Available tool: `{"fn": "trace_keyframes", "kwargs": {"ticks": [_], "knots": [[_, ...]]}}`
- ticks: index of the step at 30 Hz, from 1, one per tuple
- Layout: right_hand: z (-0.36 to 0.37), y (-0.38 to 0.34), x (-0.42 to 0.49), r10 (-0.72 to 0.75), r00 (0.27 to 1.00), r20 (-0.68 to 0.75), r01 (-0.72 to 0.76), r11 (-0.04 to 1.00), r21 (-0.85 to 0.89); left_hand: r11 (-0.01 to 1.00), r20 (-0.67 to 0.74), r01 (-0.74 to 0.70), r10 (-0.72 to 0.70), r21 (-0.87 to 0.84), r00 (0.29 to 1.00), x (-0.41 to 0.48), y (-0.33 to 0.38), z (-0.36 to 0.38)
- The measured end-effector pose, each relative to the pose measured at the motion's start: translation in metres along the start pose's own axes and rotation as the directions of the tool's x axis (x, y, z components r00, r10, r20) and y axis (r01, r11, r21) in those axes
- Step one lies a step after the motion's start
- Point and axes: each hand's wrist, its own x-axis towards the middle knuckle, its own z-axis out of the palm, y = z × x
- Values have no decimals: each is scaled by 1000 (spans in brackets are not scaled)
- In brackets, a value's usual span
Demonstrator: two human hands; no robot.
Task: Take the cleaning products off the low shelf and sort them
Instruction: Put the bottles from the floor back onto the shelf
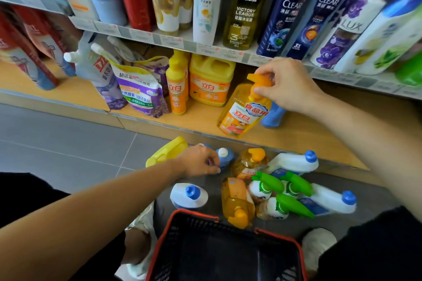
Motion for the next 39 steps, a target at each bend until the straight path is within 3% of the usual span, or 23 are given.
{"fn": "trace_keyframes", "kwargs": {"ticks": [5,11,15,19,22,25,27,29,31,32,34,39], "knots": [[52,20,8,49,999,19,-46,991,-126,992,270,-126,124,-9,955,4,41,26],[82,36,15,99,991,-91,-101,995,-20,963,430,-245,174,114,886,-6,64,53],[93,35,19,229,950,-211,-201,969,145,962,496,-258,181,92,849,-11,70,67],[109,33,18,405,903,-142,-285,814,506,985,485,-166,166,-45,858,-11,66,76],[114,42,10,422,900,-108,-273,741,614,988,448,-141,153,-61,881,-11,61,81],[123,62,-20,444,882,-160,-292,780,553,993,391,-117,118,-25,913,-9,59,84],[133,80,-45,438,892,-110,-341,814,470,996,308,-90,93,-22,947,-5,59,79],[144,100,-67,391,908,153,-419,824,381,997,218,-69,73,-25,973,2,59,71],[152,113,-87,316,841,439,-441,871,218,998,179,-44,51,-46,982,8,61,62],[157,117,-94,291,806,515,-414,900,139,997,174,-37,47,-61,984,9,62,60],[166,119,-102,264,806,530,-354,932,73,997,177,-38,49,-69,983,7,65,55],[177,121,-103,263,870,418,-292,957,5,990,113,-81,94,-112,989,-17,76,25]]}}
